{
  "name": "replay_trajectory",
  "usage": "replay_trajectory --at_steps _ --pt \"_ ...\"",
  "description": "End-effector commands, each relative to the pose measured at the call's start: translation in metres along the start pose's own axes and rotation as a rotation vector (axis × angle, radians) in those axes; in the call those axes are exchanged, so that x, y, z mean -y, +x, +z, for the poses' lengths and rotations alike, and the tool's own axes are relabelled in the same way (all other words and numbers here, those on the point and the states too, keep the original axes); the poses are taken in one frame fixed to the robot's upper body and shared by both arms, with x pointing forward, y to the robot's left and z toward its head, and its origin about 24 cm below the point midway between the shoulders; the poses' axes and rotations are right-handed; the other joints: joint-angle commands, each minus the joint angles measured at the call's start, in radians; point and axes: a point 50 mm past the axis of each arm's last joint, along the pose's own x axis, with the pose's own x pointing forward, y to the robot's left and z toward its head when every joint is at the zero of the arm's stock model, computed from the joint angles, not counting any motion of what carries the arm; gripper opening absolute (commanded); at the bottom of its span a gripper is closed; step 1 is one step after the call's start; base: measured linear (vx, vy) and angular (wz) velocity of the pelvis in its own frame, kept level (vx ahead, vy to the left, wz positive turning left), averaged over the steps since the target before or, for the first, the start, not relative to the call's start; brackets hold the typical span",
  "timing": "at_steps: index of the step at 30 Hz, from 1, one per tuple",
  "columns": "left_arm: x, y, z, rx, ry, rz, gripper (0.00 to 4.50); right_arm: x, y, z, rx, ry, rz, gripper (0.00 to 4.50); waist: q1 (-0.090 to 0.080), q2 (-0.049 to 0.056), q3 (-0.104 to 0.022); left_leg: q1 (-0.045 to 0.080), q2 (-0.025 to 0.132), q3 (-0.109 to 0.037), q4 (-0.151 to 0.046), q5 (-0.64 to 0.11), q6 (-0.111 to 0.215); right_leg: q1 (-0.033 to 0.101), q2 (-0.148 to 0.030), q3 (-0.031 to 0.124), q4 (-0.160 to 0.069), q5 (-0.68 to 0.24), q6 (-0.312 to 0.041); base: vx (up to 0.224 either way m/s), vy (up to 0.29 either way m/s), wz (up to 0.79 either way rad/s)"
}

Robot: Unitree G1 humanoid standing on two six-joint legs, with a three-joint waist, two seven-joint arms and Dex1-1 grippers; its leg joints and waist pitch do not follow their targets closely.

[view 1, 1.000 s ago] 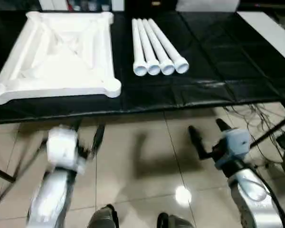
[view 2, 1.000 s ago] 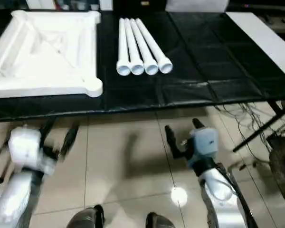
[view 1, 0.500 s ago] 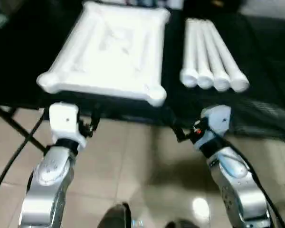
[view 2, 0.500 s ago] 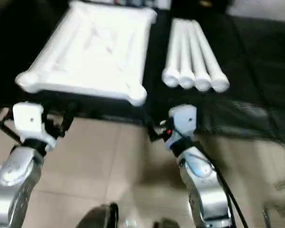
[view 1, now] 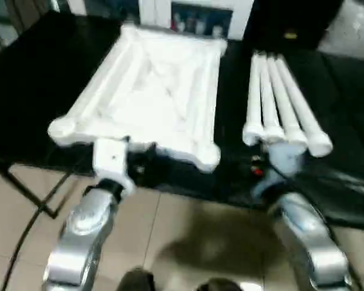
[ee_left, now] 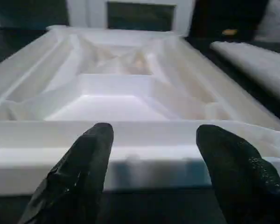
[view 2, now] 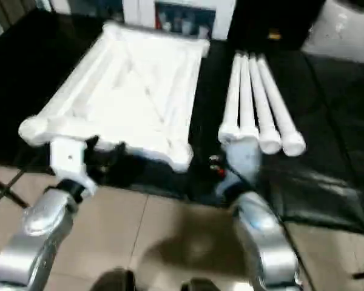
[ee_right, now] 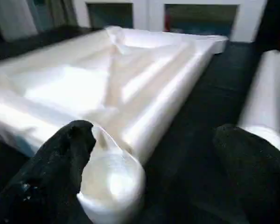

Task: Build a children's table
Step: Move to table

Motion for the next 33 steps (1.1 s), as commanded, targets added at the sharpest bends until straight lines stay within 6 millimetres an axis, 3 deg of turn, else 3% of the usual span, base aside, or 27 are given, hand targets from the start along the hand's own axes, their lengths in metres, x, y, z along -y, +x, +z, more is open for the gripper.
replay_trajectory --at_steps 1,2,4,5,6,7,9,10,11,12,13,14,16,17,18,19,20,21,22,23,24,25,26,28,29,30,33 --pt "0.009 0.001 -0.001 0.004 0.029 -0.042 3.31 0.007 -0.004 0.002 -0.023 -0.034 -0.012 4.5 -0.022 0.012 -0.092 0.146 0.141 -0.092 -0.095 0.051 0.395 -0.12 -0.027 -0.004 -0.003 0.058 0.108 0.188 0.042 0.07" --pt "0.011 0.002 0.0 0.004 0.037 -0.063 3.31 0.009 -0.004 0.003 -0.024 -0.057 -0.025 4.5 -0.024 0.002 -0.091 0.137 0.145 -0.082 -0.102 0.072 0.417 -0.124 -0.039 0.007 -0.012 0.091 0.104 0.188 0.042 0.07" --pt "0.013 0.003 0.001 0.007 0.037 -0.08 3.31 0.01 -0.004 0.004 -0.021 -0.069 -0.036 4.5 -0.008 -0.044 -0.08 0.081 0.067 0.006 -0.099 -0.05 0.356 -0.072 -0.079 0.056 -0.148 0.186 0.03 0.167 -0.054 0.05" --pt "0.015 0.004 0.002 0.009 0.038 -0.101 3.31 0.01 -0.004 0.005 -0.014 -0.068 -0.039 4.5 0.027 -0.109 -0.083 0.008 -0.039 0.057 -0.006 -0.187 0.243 0.044 -0.126 0.162 -0.256 -0.194 0.09 0.157 -0.084 0.03" --pt "0.015 0.004 0.002 0.009 0.038 -0.103 3.31 0.01 -0.004 0.005 -0.013 -0.067 -0.04 4.5 0.041 -0.089 -0.098 -0.019 -0.031 0.035 0.095 -0.11 0.153 0.101 -0.211 0.209 -0.276 -0.51 -0.004 0.166 -0.083 -0.04" --pt "0.017 0.005 0.003 0.011 0.049 -0.138 3.31 0.009 -0.005 0.005 -0.008 -0.061 -0.04 4.5 0.048 -0.075 -0.091 -0.047 -0.028 0.024 0.106 -0.035 0.082 0.12 -0.19 0.189 -0.267 -0.524 -0.053 0.175 -0.049 -0.08" --pt "0.018 0.005 0.003 0.012 0.056 -0.153 3.31 0.009 -0.005 0.004 -0.008 -0.057 -0.039 4.5 0.058 -0.048 -0.082 -0.063 0.006 0.008 0.096 0.013 0.035 0.129 -0.199 0.172 -0.275 -0.419 -0.207 0.177 -0.031 -0.08" --pt "0.019 0.007 0.003 0.011 0.065 -0.172 3.31 0.009 -0.006 0.004 -0.01 -0.071 -0.039 4.5 0.061 -0.034 -0.087 -0.061 0.018 0.008 0.08 0.034 0.031 0.127 -0.188 0.157 -0.279 -0.376 -0.253 0.164 0.045 -0.03" --pt "0.019 0.008 0.003 0.013 0.073 -0.188 3.31 0.01 -0.007 0.003 -0.015 -0.071 -0.039 4.5 0.054 0.004 -0.08 -0.047 0.053 0.008 -0.001 0.057 0.03 0.106 -0.144 0.088 -0.278 -0.364 -0.269 0.164 0.045 -0.03" --pt "0.02 0.009 0.003 0.013 0.077 -0.195 3.31 0.01 -0.008 0.002 -0.021 -0.058 -0.038 4.5 0.042 0.027 -0.076 -0.005 0.083 0.005 -0.092 -0.067 0.049 0.077 -0.058 0.025 -0.255 -0.354 -0.209 0.164 0.109 0.05" --pt "0.019 0.01 0.003 0.019 0.074 -0.191 3.31 0.011 -0.009 0.002 -0.021 -0.068 -0.043 4.5 0.012 0.077 -0.115 0.15 0.198 -0.077 -0.116 -0.297 -0.032 -0.041 -0.015 0.013 -0.086 -0.191 -0.1 0.238 0.125 0.0" --pt "0.018 0.011 0.003 0.024 0.053 -0.181 3.31 0.012 -0.01 0.002 -0.023 -0.072 -0.047 4.5 -0.011 0.065 -0.128 0.183 0.231 -0.072 -0.121 -0.265 -0.056 -0.068 -0.03 0.01 -0.055 -0.101 -0.053 0.238 0.125 0.0" --pt "0.017 0.012 0.003 0.019 0.047 -0.171 3.31 0.013 -0.011 0.003 -0.023 -0.075 -0.05 4.5 0.015 0.048 -0.125 0.146 0.21 -0.004 -0.113 0.035 -0.105 -0.101 -0.048 -0.012 -0.03 0.079 0.044 0.196 0.117 -0.37" --pt "0.017 0.012 0.002 0.015 0.042 -0.181 3.31 0.014 -0.013 0.004 -0.023 -0.076 -0.058 4.5 0.021 0.032 -0.139 0.127 0.176 0.035 -0.091 0.309 -0.055 -0.105 -0.062 -0.011 -0.058 0.225 0.045 0.163 0.112 -0.48" --pt "0.018 0.011 0.001 0.011 0.04 -0.191 3.31 0.015 -0.014 0.005 -0.024 -0.073 -0.063 4.5 0.018 -0.004 -0.153 0.128 0.116 0.087 -0.031 0.438 -0.008 -0.108 -0.099 0.026 -0.135 0.417 -0.003 0.149 0.056 -0.49" --pt "0.018 0.011 0.0 0.006 0.047 -0.204 3.31 0.016 -0.015 0.005 -0.024 -0.076 -0.062 4.5 0.045 -0.072 -0.164 -0.006 0.017 0.086 -0.011 0.334 0.047 0.029 -0.127 0.092 -0.149 0.697 -0.007 0.122 -0.006 -0.33" --pt "0.018 0.011 0.0 0.003 0.052 -0.214 3.31 0.016 -0.016 0.006 -0.023 -0.078 -0.061 4.5 0.057 -0.054 -0.175 -0.033 0.017 0.075 0.016 0.283 0.062 0.072 -0.2 0.146 -0.127 0.962 -0.064 0.122 -0.006 -0.33" --pt "0.018 0.011 0.0 0.003 0.052 -0.214 3.31 0.016 -0.016 0.006 -0.023 -0.078 -0.061 4.5 0.059 -0.044 -0.175 -0.053 0.041 0.042 0.004 0.218 0.065 0.077 -0.206 0.134 -0.111 1.347 -0.123 0.108 -0.055 -0.11" --pt "0.019 0.009 -0.002 -0.008 0.063 -0.235 3.31 0.016 -0.018 0.005 -0.033 -0.085 -0.055 4.5 0.055 -0.043 -0.176 -0.054 0.038 0.042 -0.011 0.214 0.048 0.078 -0.177 0.113 -0.107 1.386 -0.14 0.092 -0.053 -0.03" --pt "0.018 0.008 -0.003 -0.018 0.073 -0.251 3.31 0.016 -0.018 0.004 -0.041 -0.097 -0.047 4.5 0.05 -0.015 -0.174 -0.03 0.036 0.066 -0.007 0.225 -0.012 0.043 -0.098 0.119 -0.125 1.244 -0.154 0.092 -0.053 -0.03" --pt "0.017 0.007 -0.003 -0.021 0.077 -0.259 3.31 0.016 -0.018 0.004 -0.045 -0.107 -0.042 4.5 0.044 0.003 -0.168 0.012 0.047 0.103 -0.023 0.165 -0.077 -0.012 -0.022 0.101 -0.137 0.885 -0.16 0.0 0.0 0.0" --pt "0.017 0.007 -0.002 -0.021 0.078 -0.26 3.31 0.015 -0.018 0.004 -0.045 -0.108 -0.041 4.5 0.044 0.003 -0.168 0.012 0.047 0.103 -0.023 0.165 -0.077 -0.012 -0.022 0.101 -0.137 0.885 -0.16 0.006 -0.006 -0.39" --pt "0.016 0.007 -0.002 -0.021 0.079 -0.263 3.31 0.015 -0.018 0.004 -0.047 -0.115 -0.039 4.5 0.026 0.002 -0.153 0.063 0.092 0.126 -0.053 0.059 -0.119 -0.071 0.013 0.08 -0.159 0.337 -0.124 0.006 -0.006 -0.39" --pt "0.015 0.006 0.0 -0.022 0.084 -0.303 3.31 0.016 -0.017 0.006 -0.043 -0.134 -0.028 4.5 0.035 -0.018 -0.136 0.042 0.067 0.139 -0.05 -0.095 -0.107 -0.048 -0.015 0.12 -0.205 0.091 -0.118 -0.059 -0.024 -0.41" --pt "0.015 0.006 0.0 -0.021 0.085 -0.307 3.31 0.016 -0.017 0.006 -0.044 -0.137 -0.027 4.5 0.047 -0.028 -0.132 0.01 0.06 0.11 -0.059 -0.132 -0.074 -0.01 -0.054 0.123 -0.197 0.041 -0.13 -0.096 -0.031 -0.29" --pt "0.015 0.006 0.0 -0.021 0.092 -0.329 3.31 0.017 -0.016 0.006 -0.045 -0.148 -0.021 4.5 0.034 -0.024 -0.128 0.021 0.079 0.093 -0.061 -0.171 -0.041 -0.017 -0.08 0.138 -0.224 -0.183 -0.123 -0.096 -0.044 -0.01" --pt "0.016 0.004 -0.001 -0.055 0.099 -0.409 3.31 0.017 -0.013 0.008 -0.047 -0.138 -0.019 4.5 0.024 -0.013 -0.131 0.015 0.089 0.082 -0.066 -0.123 -0.023 -0.016 -0.084 0.131 -0.222 -0.177 -0.13 -0.057 -0.031 0.02"
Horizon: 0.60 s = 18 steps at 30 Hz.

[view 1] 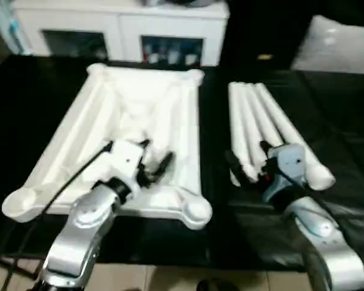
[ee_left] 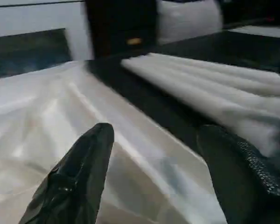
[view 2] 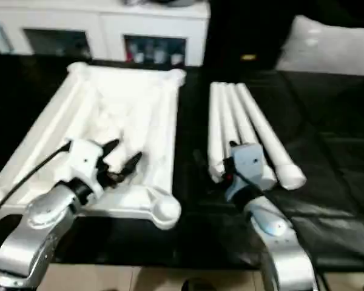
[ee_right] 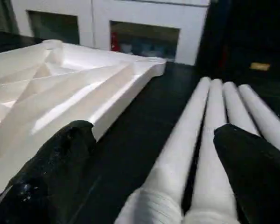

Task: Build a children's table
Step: Move to table

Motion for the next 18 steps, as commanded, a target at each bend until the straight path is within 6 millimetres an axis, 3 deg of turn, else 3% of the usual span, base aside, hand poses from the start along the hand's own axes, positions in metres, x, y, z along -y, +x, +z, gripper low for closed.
replay_trajectory --at_steps 1,2,4,5,6,9,10,12,14,15,18 --pt "0.002 -0.002 0.0 -0.041 0.007 -0.105 3.31 -0.002 0.005 0.004 0.001 -0.014 0.042 4.5 0.0 0.007 -0.042 -0.018 0.054 -0.029 -0.092 -0.07 0.037 0.057 -0.088 0.043 -0.086 -0.352 -0.147 0.0 0.0 0.0" --pt "0.002 -0.002 -0.001 -0.064 0.023 -0.168 3.31 -0.003 0.007 0.003 -0.012 -0.022 0.079 4.5 0.0 0.013 -0.043 -0.019 0.055 -0.031 -0.094 -0.074 0.038 0.058 -0.089 0.042 -0.086 -0.357 -0.15 0.0 0.0 0.0" --pt "0.0 -0.003 -0.001 -0.085 0.042 -0.216 3.05 -0.004 0.009 0.003 -0.024 -0.037 0.121 4.5 0.001 0.01 -0.043 -0.019 0.053 -0.031 -0.094 -0.07 0.044 0.058 -0.086 0.039 -0.088 -0.351 -0.155 0.0 0.0 0.0" --pt "-0.001 -0.005 -0.002 -0.103 0.058 -0.257 3.05 -0.004 0.009 0.004 -0.03 -0.072 0.166 4.5 0.004 0.016 -0.045 -0.017 0.054 -0.032 -0.095 -0.07 0.043 0.058 -0.086 0.038 -0.087 -0.352 -0.155 0.0 0.0 0.0" --pt "-0.004 -0.007 -0.001 -0.111 0.082 -0.307 3.05 -0.003 0.009 0.004 -0.035 -0.089 0.209 4.5 0.005 0.015 -0.045 -0.015 0.054 -0.032 -0.095 -0.068 0.044 0.057 -0.086 0.036 -0.087 -0.348 -0.157 0.0 0.0 0.0" --pt "-0.009 -0.01 -0.001 -0.127 0.11 -0.356 2.66 -0.003 0.006 0.006 -0.035 -0.093 0.255 4.5 0.012 0.017 -0.048 -0.017 0.058 -0.033 -0.097 -0.052 0.048 0.062 -0.091 0.035 -0.082 -0.313 -0.178 0.0 0.0 0.0" --pt "-0.013 -0.017 -0.001 -0.165 0.148 -0.468 2.62 -0.004 0.0 0.007 -0.053 -0.075 0.363 4.5 0.016 0.015 -0.048 -0.014 0.057 -0.035 -0.098 -0.043 0.059 0.063 -0.091 0.032 -0.083 -0.303 -0.182 0.0 0.0 0.0" --pt "-0.013 -0.017 -0.001 -0.17 0.148 -0.476 2.58 -0.005 0.0 0.008 -0.055 -0.074 0.371 4.5 0.014 0.022 -0.05 -0.013 0.063 -0.035 -0.099 -0.024 0.059 0.062 -0.094 0.027 -0.076 -0.257 -0.198 0.0 0.0 0.0" --pt "-0.013 -0.021 -0.001 -0.212 0.138 -0.549 2.26 -0.004 -0.002 0.009 -0.056 -0.083 0.407 4.5 0.015 0.021 -0.055 -0.016 0.064 -0.037 -0.098 0.004 0.056 0.071 -0.1 0.021 -0.071 -0.206 -0.219 0.0 0.0 0.0" --pt "-0.011 -0.024 -0.003 -0.256 0.144 -0.6 2.26 -0.002 -0.002 0.01 -0.055 -0.11 0.402 4.5 0.013 0.013 -0.056 -0.019 0.064 -0.035 -0.097 0.024 0.054 0.073 -0.101 0.02 -0.069 -0.176 -0.225 0.0 0.0 0.0" --pt "-0.009 -0.025 -0.004 -0.321 0.174 -0.685 2.13 -0.001 -0.005 0.007 -0.089 -0.174 0.473 4.5 0.014 0.015 -0.056 -0.019 0.064 -0.035 -0.098 0.028 0.049 0.076 -0.103 0.017 -0.068 -0.176 -0.23 0.0 0.0 0.0"
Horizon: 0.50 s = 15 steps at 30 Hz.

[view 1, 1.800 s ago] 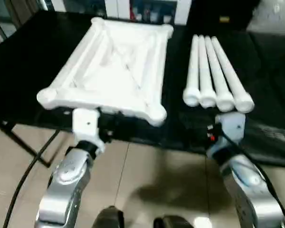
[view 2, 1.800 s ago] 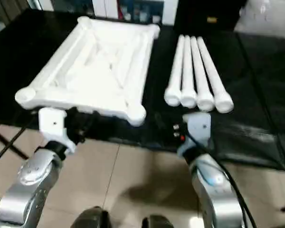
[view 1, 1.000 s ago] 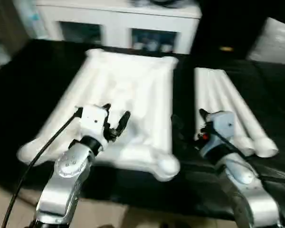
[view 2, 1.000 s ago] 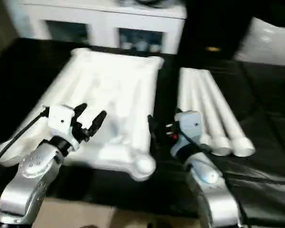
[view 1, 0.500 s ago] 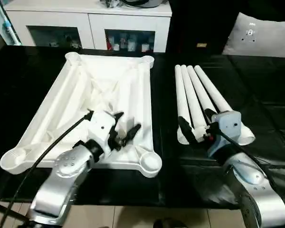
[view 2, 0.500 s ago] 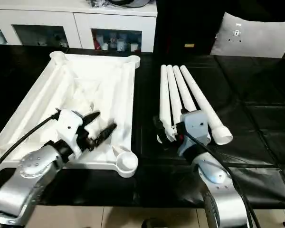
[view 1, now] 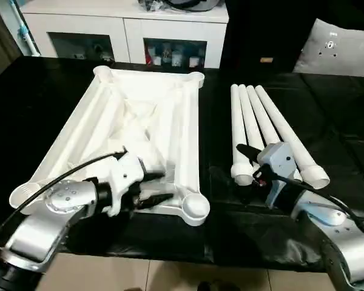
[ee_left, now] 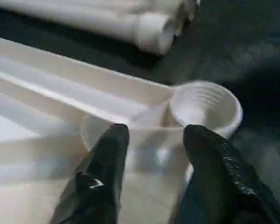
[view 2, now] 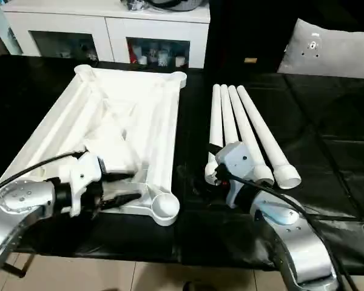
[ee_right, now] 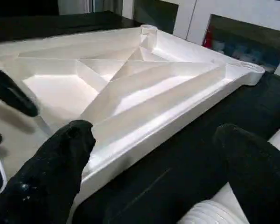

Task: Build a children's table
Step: Move to table, then move table base

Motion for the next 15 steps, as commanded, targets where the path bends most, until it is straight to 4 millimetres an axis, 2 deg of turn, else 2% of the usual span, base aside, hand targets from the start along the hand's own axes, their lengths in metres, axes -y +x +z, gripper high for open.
replay_trajectory --at_steps 1,2,4,5,7,8,11,12,15 --pt "0.005 0.002 0.006 -0.024 0.051 -0.104 2.03 -0.002 -0.002 -0.001 -0.025 -0.043 0.063 4.5 0.001 0.008 -0.054 -0.016 0.063 -0.019 -0.089 -0.006 0.042 0.064 -0.096 0.045 -0.061 -0.202 -0.211 0.0 0.0 0.0" --pt "0.004 0.006 0.005 -0.06 0.084 -0.135 2.03 -0.006 -0.007 -0.003 -0.061 -0.048 0.166 4.5 0.0 0.007 -0.053 -0.016 0.063 -0.018 -0.088 -0.014 0.045 0.063 -0.095 0.045 -0.063 -0.21 -0.212 0.0 0.0 0.0" --pt "0.003 0.008 0.004 -0.082 0.103 -0.165 2.03 -0.01 -0.011 -0.004 -0.081 -0.043 0.242 4.5 0.004 0.009 -0.05 -0.012 0.064 -0.015 -0.087 -0.033 0.056 0.06 -0.098 0.046 -0.071 -0.242 -0.209 0.0 0.0 0.0" --pt "0.003 0.008 0.004 -0.095 0.113 -0.177 2.03 -0.012 -0.013 -0.004 -0.09 -0.043 0.266 4.5 0.005 0.012 -0.05 -0.013 0.064 -0.017 -0.088 -0.037 0.057 0.064 -0.101 0.046 -0.069 -0.254 -0.212 0.0 0.0 0.0" --pt "0.002 0.009 0.004 -0.115 0.141 -0.194 2.03 -0.013 -0.015 -0.003 -0.098 -0.051 0.276 4.5 0.002 0.008 -0.049 -0.019 0.068 -0.02 -0.092 -0.043 0.05 0.066 -0.103 0.043 -0.07 -0.276 -0.205 0.0 0.0 0.0" --pt "0.001 0.01 0.003 -0.121 0.155 -0.193 2.03 -0.014 -0.015 -0.004 -0.097 -0.047 0.276 4.5 0.0 0.01 -0.048 -0.021 0.067 -0.021 -0.092 -0.047 0.049 0.067 -0.104 0.043 -0.072 -0.288 -0.201 0.0 0.0 0.0" --pt "0.0 0.01 0.003 -0.135 0.172 -0.199 2.03 -0.015 -0.016 -0.004 -0.098 -0.043 0.282 4.5 0.0 0.009 -0.049 -0.019 0.067 -0.021 -0.091 -0.049 0.042 0.065 -0.104 0.043 -0.075 -0.311 -0.192 0.0 0.0 0.0" --pt "-0.001 0.011 0.003 -0.145 0.179 -0.201 2.03 -0.016 -0.016 -0.005 -0.107 -0.046 0.289 4.5 0.001 0.012 -0.048 -0.018 0.067 -0.022 -0.092 -0.051 0.038 0.062 -0.105 0.043 -0.075 -0.315 -0.194 0.0 0.0 0.0" --pt "-0.005 0.013 0.001 -0.173 0.198 -0.207 2.03 -0.016 -0.018 -0.007 -0.128 -0.05 0.301 4.5 0.002 0.012 -0.048 -0.017 0.067 -0.021 -0.092 -0.05 0.04 0.062 -0.103 0.041 -0.075 -0.303 -0.192 0.0 0.0 0.0"
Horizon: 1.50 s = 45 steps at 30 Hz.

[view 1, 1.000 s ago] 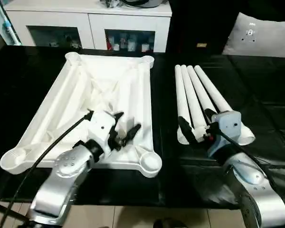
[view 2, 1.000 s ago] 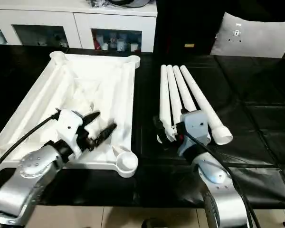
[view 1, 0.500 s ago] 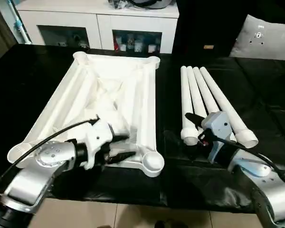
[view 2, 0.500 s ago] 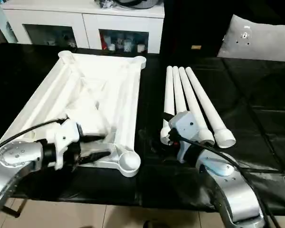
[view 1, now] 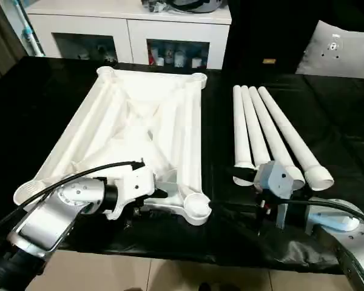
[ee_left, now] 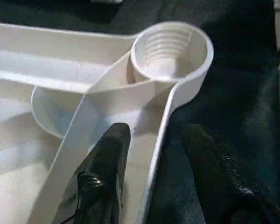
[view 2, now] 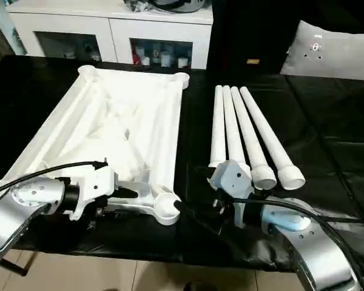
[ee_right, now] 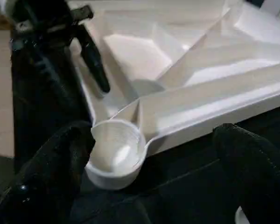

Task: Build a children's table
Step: Move table base

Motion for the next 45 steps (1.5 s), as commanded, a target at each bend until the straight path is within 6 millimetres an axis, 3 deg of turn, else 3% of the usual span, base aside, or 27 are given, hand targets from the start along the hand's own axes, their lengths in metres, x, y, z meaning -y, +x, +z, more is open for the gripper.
replay_trajectory --at_steps 1,7,13,18,30,37,45 --pt "0.0 0.0 0.001 -0.036 0.072 -0.064 2.03 -0.003 -0.004 0.002 0.001 0.03 0.043 4.5 0.001 0.015 -0.049 -0.018 0.067 -0.025 -0.092 -0.047 0.047 0.058 -0.095 0.049 -0.074 -0.284 -0.199 0.0 0.0 0.0" --pt "-0.001 0.002 0.0 -0.048 0.079 -0.08 2.03 -0.009 -0.006 0.001 -0.009 0.043 0.086 4.5 0.001 0.016 -0.048 -0.022 0.071 -0.027 -0.093 -0.047 0.041 0.063 -0.101 0.048 -0.072 -0.259 -0.22 0.0 0.0 0.0" --pt "-0.004 0.007 -0.001 -0.05 0.089 -0.082 2.03 -0.009 -0.004 -0.002 -0.019 0.035 0.045 4.5 0.001 0.018 -0.043 -0.02 0.07 -0.027 -0.095 -0.076 0.032 0.059 -0.099 0.047 -0.079 -0.328 -0.206 0.0 0.0 0.0" --pt "-0.006 0.007 -0.002 -0.055 0.089 -0.082 2.03 -0.014 -0.005 -0.003 -0.039 0.051 0.097 4.5 0.003 0.027 -0.044 -0.022 0.071 -0.029 -0.095 -0.059 0.036 0.062 -0.102 0.047 -0.077 -0.3 -0.215 0.0 0.0 0.0" --pt "-0.013 0.009 -0.005 -0.053 0.063 -0.04 2.03 -0.015 -0.004 -0.002 -0.024 0.052 0.086 4.5 0.003 0.029 -0.038 -0.022 0.074 -0.029 -0.099 -0.086 0.033 0.059 -0.105 0.045 -0.084 -0.358 -0.204 0.0 0.0 0.0" --pt "-0.016 0.011 -0.013 -0.079 -0.023 0.013 1.46 -0.014 -0.005 -0.001 -0.025 0.048 0.073 4.5 0.001 0.027 -0.039 -0.025 0.073 -0.027 -0.096 -0.05 0.037 0.062 -0.104 0.045 -0.079 -0.296 -0.221 0.0 0.0 0.0" --pt "-0.023 0.013 -0.015 -0.084 -0.065 0.106 0.95 -0.012 -0.004 0.0 -0.017 0.046 0.061 4.5 -0.001 0.023 -0.031 -0.027 0.073 -0.031 -0.103 -0.094 0.041 0.059 -0.107 0.044 -0.091 -0.427 -0.181 0.0 0.0 0.0"
